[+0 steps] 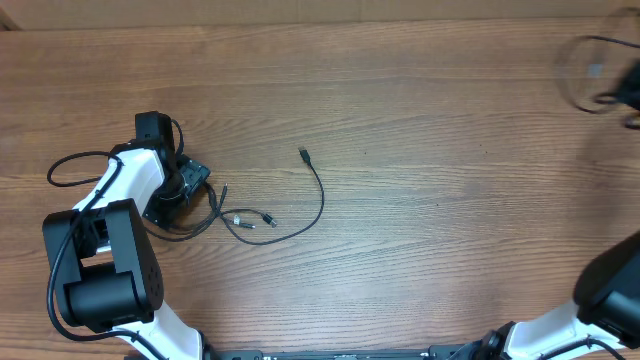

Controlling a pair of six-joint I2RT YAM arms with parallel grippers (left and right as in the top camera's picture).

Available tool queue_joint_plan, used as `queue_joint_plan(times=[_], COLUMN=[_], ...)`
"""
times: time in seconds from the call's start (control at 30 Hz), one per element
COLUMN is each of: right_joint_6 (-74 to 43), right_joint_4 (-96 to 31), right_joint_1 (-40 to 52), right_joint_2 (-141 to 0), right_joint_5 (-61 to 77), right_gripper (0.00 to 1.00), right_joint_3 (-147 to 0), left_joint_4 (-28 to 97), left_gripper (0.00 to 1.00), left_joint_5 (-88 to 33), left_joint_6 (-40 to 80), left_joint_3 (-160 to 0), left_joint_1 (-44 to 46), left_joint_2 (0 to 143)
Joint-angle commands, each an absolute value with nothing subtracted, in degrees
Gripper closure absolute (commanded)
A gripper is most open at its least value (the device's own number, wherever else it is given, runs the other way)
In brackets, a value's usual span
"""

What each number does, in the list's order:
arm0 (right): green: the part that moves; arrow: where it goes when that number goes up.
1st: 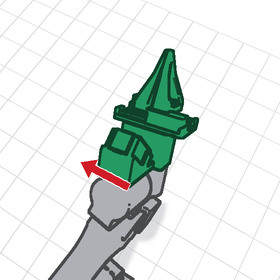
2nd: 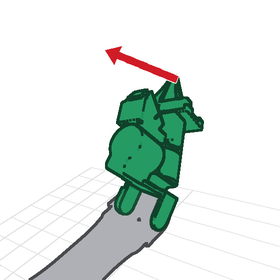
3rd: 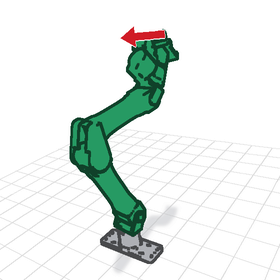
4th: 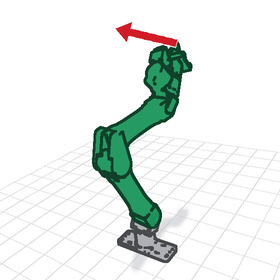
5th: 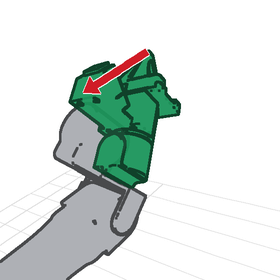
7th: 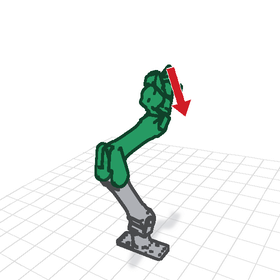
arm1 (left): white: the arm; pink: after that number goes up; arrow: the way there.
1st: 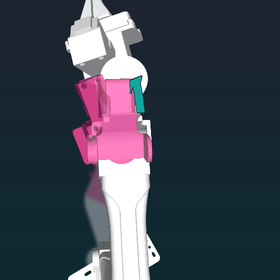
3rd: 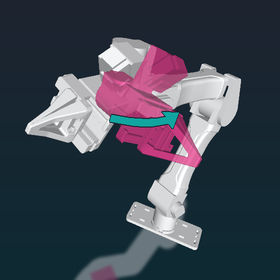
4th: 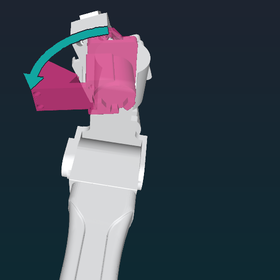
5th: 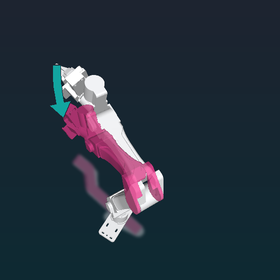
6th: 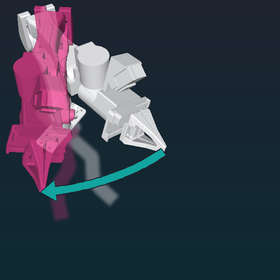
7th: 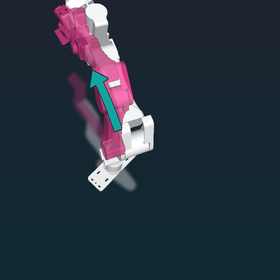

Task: Untangle cables
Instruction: 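Drop the black cable at the far right edge with the right gripper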

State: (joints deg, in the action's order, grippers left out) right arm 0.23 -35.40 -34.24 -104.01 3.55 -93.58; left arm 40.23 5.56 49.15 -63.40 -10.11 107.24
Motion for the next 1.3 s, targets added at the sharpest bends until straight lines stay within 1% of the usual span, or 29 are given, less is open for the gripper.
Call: queue_joint_plan(times=[0.0, 0.07, 0.17, 0.23, 0.4, 0.43, 0.47, 0.5, 0.57, 0.6, 0.63, 0.97, 1.1, 1.2, 1.23, 1.27], right_joint_6=[0.56, 0.54, 0.54, 0.51, 0.47, 0.30, 0.30, 0.27, -0.03, -0.62, -1.48, -4.47, -4.47, -4.47, -4.47, -4.45], right_joint_4=[-32.56, -30.06, -28.95, -28.29, -27.24, -27.57, -27.92, -27.99, -27.77, -27.68, -27.75, -34.46, -35.70, -33.91, -32.99, -31.90], right_joint_1=[-39.31, -42.87, -45.63, -46.76, -47.88, -47.97, -47.97, -47.97, -47.97, -47.99, -47.97, -47.97, -47.97, -47.99, -47.97, -47.97], right_joint_2=[-106.80, -109.67, -113.51, -116.53, -122.74, -123.55, -124.03, -124.22, -124.20, -124.05, -123.90, -120.44, -120.66, -120.99, -121.30, -121.71], right_joint_5=[2.48, 3.25, 7.05, 9.37, 9.52, 9.52, 9.41, 9.04, 9.08, 9.08, 9.08, 8.99, 2.00, 0.49, 0.47, 0.47], right_gripper=[0.96, 0.96, 0.96, 0.96, 0.96, 0.89, 0.65, 0.45, 0.30, 0.18, 0.00, 0.00, 0.00, 0.01, 0.10, 0.17], right_joint_3=[-93.34, -93.34, -93.34, -93.34, -93.34, -93.34, -93.34, -93.34, -93.38, -93.51, -93.62, -94.26, -93.71, -93.62, -93.60, -93.60], left_joint_4=[38.02, 38.02, 38.02, 38.02, 38.02, 38.02, 38.02, 38.02, 38.02, 38.02, 38.02, 38.02, 38.02, 38.02, 38.02, 38.02], left_gripper=[0.00, 0.00, 0.00, 0.01, 0.01, 0.00, 0.01, 0.00, 0.01, 0.01, 0.00, 0.00, 0.00, 0.00, 0.01, 0.01], left_joint_5=[3.16, 3.16, 3.16, 3.16, 3.16, 3.16, 3.16, 3.16, 3.16, 3.16, 3.14, 3.16, 3.16, 3.14, 3.16, 3.16], left_joint_6=[48.64, 48.64, 48.64, 48.64, 48.64, 48.64, 48.64, 48.64, 48.64, 48.64, 48.64, 48.64, 48.64, 48.64, 48.64, 48.64], left_joint_3=[-60.16, -60.16, -60.16, -60.16, -60.16, -60.16, -60.16, -60.16, -60.16, -60.16, -60.16, -60.16, -60.16, -60.16, -60.16, -60.16], left_joint_1=[-10.07, -10.07, -10.07, -10.07, -10.07, -10.07, -10.07, -10.07, -10.07, -10.07, -10.07, -10.07, -10.07, -10.07, -10.07, -10.07], left_joint_2=[112.51, 112.51, 112.51, 112.51, 112.51, 112.51, 112.51, 112.51, 112.51, 112.51, 112.51, 112.51, 112.51, 112.51, 112.51, 112.51])
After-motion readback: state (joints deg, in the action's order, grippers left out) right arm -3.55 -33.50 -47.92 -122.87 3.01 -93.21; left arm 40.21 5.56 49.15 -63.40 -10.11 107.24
